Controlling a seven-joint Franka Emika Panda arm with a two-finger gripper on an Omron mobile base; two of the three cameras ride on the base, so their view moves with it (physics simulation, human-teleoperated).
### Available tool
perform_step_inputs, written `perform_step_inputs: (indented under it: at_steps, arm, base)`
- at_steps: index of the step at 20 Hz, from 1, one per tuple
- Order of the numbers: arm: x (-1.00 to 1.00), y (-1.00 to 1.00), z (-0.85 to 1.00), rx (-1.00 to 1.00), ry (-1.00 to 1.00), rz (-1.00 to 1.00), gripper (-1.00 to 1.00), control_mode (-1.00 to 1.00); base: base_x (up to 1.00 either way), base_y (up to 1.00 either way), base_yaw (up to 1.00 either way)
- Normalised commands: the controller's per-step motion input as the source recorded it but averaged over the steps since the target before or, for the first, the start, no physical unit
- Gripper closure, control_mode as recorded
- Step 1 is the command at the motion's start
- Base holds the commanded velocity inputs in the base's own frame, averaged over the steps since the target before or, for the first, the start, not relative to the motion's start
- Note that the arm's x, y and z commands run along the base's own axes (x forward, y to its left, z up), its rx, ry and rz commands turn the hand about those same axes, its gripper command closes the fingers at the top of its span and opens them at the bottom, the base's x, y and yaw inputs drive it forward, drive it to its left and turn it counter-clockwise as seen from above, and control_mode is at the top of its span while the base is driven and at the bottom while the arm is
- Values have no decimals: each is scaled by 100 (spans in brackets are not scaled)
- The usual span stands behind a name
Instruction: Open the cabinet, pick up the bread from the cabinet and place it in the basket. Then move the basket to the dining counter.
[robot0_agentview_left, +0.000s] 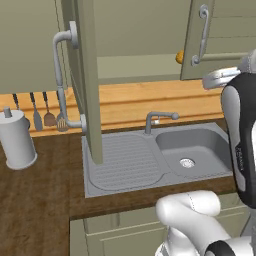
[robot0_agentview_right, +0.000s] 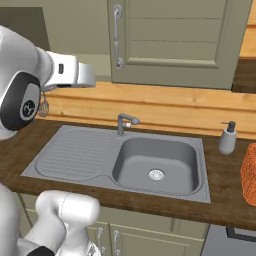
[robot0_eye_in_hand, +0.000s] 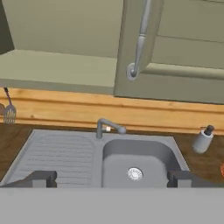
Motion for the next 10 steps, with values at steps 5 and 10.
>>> perform_step_inputs:
  at_steps: [5,10]
  arm:
    - [55,-44,64,0,-19,-1,-100,-100]
    - [51,-28,39,16,-7,-10,-100,-100]
  base:
    - [0,0,0]
    - [0,0,0]
